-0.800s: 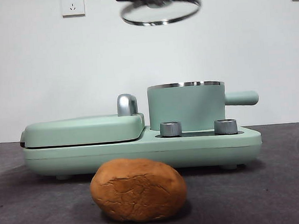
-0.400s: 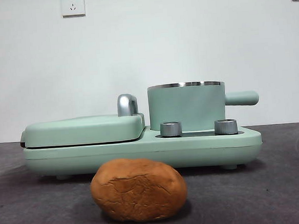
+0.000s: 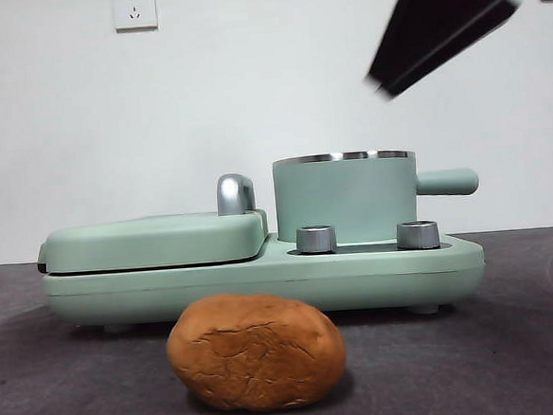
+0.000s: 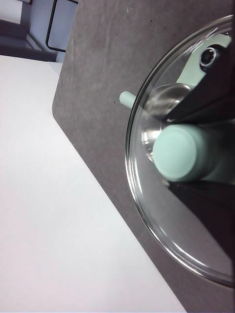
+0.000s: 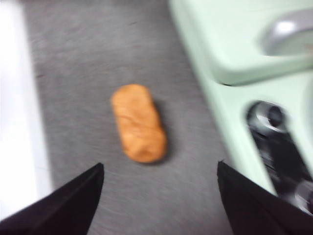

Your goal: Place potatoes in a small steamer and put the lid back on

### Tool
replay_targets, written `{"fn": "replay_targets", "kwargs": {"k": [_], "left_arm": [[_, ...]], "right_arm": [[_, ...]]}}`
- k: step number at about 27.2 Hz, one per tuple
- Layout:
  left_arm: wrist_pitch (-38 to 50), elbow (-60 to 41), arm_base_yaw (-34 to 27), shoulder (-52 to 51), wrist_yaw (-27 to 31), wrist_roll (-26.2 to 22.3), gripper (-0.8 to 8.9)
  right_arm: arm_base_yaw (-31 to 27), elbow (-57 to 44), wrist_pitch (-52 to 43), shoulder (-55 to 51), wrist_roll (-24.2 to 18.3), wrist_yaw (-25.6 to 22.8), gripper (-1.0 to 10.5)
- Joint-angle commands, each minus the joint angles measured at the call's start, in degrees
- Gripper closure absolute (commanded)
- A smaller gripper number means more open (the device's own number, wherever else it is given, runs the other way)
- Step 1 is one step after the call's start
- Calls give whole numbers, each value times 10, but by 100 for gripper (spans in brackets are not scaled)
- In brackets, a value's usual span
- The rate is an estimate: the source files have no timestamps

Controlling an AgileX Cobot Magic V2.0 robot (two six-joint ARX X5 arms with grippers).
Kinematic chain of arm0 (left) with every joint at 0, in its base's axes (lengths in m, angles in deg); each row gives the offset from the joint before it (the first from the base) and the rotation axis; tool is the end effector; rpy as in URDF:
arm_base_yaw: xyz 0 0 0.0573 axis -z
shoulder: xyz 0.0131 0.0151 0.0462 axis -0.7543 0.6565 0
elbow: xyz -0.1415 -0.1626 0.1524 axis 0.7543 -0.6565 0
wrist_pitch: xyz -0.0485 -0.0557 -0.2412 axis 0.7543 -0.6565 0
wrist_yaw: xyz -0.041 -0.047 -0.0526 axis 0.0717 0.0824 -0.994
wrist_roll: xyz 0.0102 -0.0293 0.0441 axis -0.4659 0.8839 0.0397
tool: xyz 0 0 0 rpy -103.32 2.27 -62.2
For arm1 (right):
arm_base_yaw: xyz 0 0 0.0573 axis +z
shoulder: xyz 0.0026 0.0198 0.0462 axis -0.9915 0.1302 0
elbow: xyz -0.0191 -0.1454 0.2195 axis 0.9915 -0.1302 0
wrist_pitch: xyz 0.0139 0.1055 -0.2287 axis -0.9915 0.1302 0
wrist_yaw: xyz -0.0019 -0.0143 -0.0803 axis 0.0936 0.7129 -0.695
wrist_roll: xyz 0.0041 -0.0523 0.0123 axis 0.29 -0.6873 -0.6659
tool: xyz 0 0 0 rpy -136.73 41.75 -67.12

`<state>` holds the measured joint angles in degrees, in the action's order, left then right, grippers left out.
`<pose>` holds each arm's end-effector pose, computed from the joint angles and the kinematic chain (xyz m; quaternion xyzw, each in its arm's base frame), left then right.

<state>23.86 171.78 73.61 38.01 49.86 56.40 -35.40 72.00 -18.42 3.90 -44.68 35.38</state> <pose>0.2330 -0.1171 0.4434 0.1225 0.0926 -0.3816 0.9115 0.1348 0.1549 0.2752 -0.2710 0.2872 0.5269 0.7526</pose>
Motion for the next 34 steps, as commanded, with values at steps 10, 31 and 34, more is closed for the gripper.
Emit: {"fn": "replay_targets", "kwargs": {"k": [10,31,34], "left_arm": [[16,-153,-23,-142,16,23,796],[16,-195,-38,-205,30,41,798],[16,-195,-38,-205,30,41,798]], "right_arm": [[57,9,-96,137,-7,-21,575],[96,9,-144,294,16,-90,718],[92,9,-139,274,48,-90,747]]}}
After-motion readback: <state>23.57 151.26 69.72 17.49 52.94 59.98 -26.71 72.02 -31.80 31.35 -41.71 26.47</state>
